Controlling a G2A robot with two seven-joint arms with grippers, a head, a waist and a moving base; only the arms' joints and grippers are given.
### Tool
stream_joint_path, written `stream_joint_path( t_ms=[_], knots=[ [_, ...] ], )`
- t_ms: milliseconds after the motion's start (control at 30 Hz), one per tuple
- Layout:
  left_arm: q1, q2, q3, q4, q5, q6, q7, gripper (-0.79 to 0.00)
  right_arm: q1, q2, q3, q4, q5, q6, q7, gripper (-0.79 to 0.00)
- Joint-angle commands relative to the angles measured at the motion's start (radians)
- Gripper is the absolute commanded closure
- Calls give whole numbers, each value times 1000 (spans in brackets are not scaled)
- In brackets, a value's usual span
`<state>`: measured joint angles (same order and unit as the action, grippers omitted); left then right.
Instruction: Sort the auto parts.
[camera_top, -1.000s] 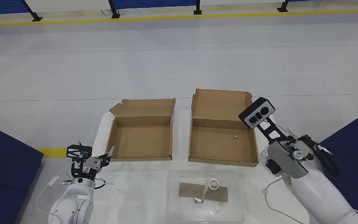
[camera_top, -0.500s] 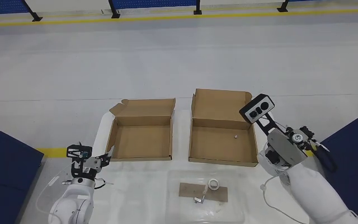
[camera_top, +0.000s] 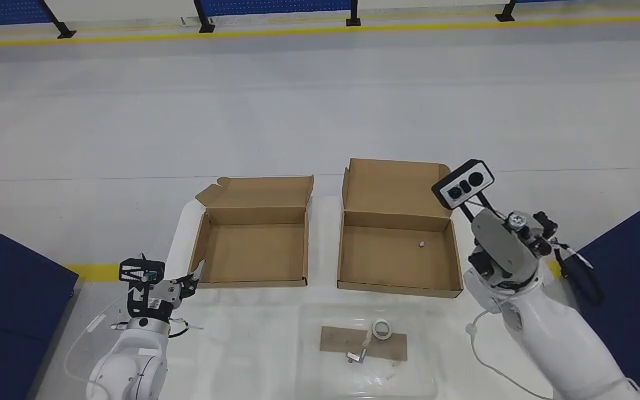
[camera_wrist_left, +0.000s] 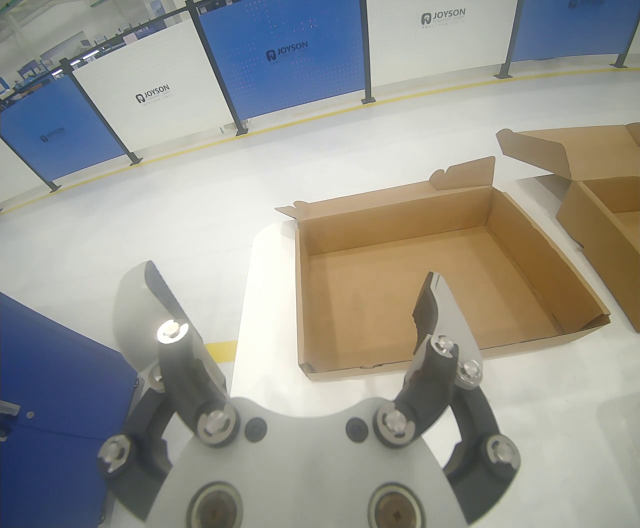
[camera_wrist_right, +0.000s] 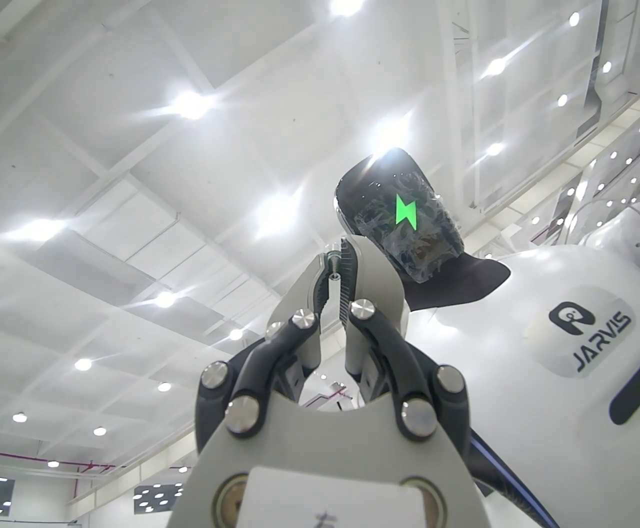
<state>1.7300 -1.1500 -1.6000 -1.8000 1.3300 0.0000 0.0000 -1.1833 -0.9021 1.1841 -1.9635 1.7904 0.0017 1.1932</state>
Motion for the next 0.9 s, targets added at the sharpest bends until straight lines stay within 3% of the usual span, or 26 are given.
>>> stream_joint_path(
  t_ms=[0, 633, 867],
  knots=[
    [0, 0, 0, 0, 0, 0, 0, -785, -1, -4, 7, 3, -13, -2, -11, 0],
    [0, 0, 0, 0, 0, 0, 0, -785, -20, -24, 45, 7, -66, -8, -62, 0],
    [0, 0, 0, 0, 0, 0, 0, -785, -42, -31, 71, -6, -164, -16, -134, 0]
  ],
)
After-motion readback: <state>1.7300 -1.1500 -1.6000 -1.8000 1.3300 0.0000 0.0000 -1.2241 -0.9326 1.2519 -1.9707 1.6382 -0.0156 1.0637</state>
